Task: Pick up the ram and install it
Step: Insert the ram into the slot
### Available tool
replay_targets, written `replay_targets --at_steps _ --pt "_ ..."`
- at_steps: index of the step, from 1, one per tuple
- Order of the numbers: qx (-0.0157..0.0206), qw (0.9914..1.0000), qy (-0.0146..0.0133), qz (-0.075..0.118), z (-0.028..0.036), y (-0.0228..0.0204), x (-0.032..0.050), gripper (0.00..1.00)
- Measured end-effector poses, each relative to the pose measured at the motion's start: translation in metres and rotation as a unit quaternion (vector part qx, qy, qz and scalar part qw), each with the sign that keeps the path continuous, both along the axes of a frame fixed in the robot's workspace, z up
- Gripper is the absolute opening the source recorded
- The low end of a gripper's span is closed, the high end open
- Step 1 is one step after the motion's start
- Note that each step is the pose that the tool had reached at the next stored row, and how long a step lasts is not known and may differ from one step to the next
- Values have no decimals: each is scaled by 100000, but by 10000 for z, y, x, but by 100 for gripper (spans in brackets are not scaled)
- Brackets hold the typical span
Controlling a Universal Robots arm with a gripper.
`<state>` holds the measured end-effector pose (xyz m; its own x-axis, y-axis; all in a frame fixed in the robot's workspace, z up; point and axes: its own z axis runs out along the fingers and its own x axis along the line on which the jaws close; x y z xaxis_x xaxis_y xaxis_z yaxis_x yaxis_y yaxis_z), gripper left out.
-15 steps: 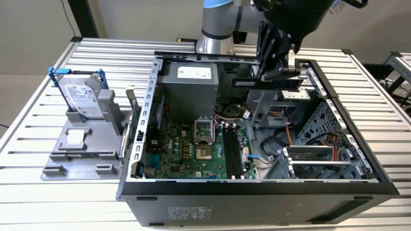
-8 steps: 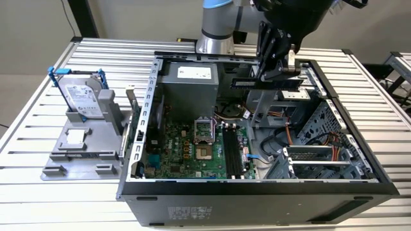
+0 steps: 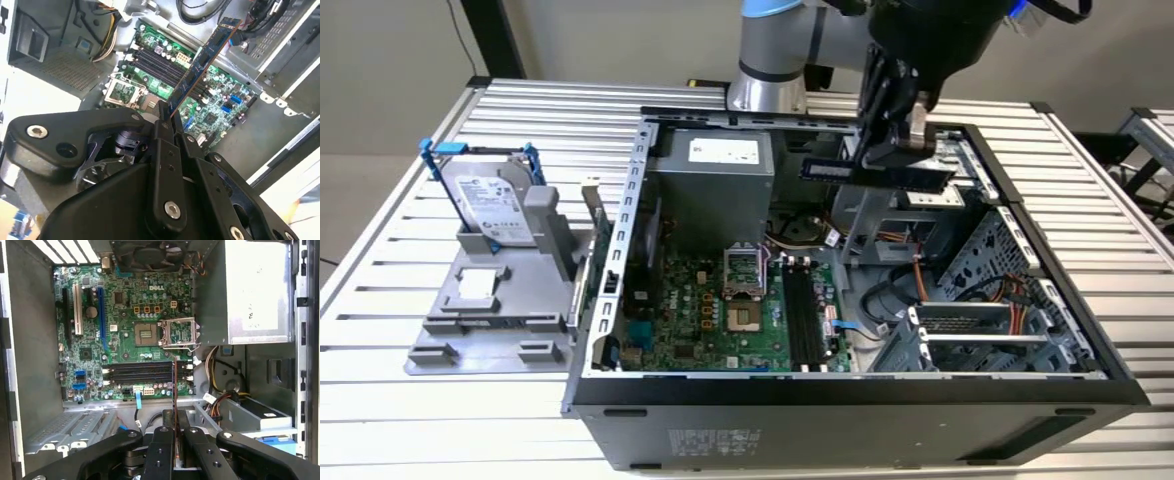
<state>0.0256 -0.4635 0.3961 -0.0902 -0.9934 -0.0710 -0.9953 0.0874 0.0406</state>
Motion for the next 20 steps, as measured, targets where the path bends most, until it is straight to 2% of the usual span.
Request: replay_targets --at_steps 2,5,10,13,15,17,20 --pt "0 99985 2 -1736 0 0 0 0" --pt "0 99913 2 -4176 0 0 0 0" --pt "0 99659 0 -8254 0 0 0 0" --pt "-4 99431 2 -10649 0 0 0 0" --pt "2 99244 2 -12273 0 0 0 0" --pt "-1 99032 0 -13882 0 0 0 0" --pt "2 98664 0 -16294 0 0 0 0"
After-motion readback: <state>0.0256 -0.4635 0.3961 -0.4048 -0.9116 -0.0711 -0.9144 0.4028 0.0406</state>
